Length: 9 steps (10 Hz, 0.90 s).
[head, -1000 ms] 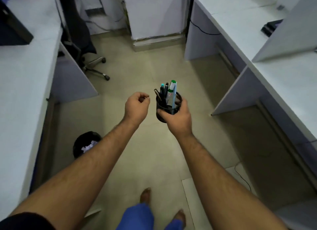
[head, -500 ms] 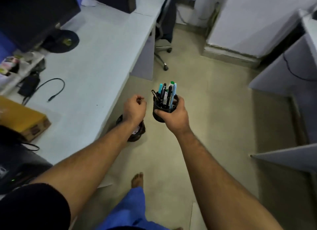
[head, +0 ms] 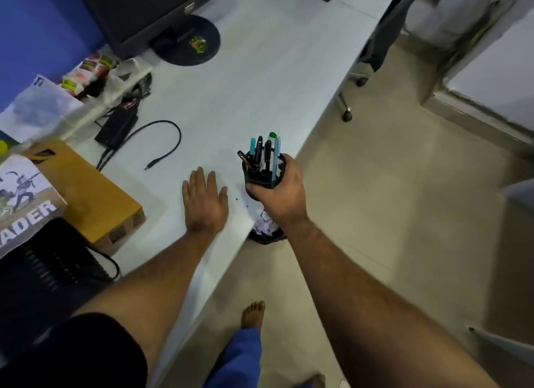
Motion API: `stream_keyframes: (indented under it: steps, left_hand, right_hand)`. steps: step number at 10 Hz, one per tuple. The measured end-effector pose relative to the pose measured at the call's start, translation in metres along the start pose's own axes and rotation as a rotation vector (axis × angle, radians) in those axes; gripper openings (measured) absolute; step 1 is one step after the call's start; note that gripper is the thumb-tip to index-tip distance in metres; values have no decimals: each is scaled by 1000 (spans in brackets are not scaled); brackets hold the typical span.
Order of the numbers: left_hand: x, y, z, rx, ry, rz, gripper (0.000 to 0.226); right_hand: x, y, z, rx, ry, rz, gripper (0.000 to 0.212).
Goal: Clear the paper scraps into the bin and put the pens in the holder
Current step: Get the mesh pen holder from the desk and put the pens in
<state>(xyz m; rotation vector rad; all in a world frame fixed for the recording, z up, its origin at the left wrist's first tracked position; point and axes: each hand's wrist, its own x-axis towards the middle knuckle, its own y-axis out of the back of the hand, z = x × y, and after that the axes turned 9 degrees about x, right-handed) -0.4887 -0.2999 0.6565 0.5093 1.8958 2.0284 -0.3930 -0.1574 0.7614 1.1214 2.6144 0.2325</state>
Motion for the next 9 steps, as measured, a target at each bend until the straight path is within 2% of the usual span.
stream_keyframes:
  steps: [1, 4, 7, 8, 9]
  left_hand:
    - [5, -6, -2, -12, 32, -26, 59]
    - [9, -1, 0, 70, 58, -89, 63]
    - [10, -3, -1, 115, 57, -81, 63]
    - [9, -4, -2, 110, 37, -66, 62]
    - [13, -4, -2, 66, 68, -45, 61]
  right_hand:
    - [23, -29, -4, -14, 19, -15, 81]
    - [69, -64, -2, -45, 72, -87, 67]
    - [85, -78, 3, -67, 39, -135, 75]
    - [89, -81, 2, -95, -40, -147, 90]
    - [84, -78, -8, -106, -186, -150, 123]
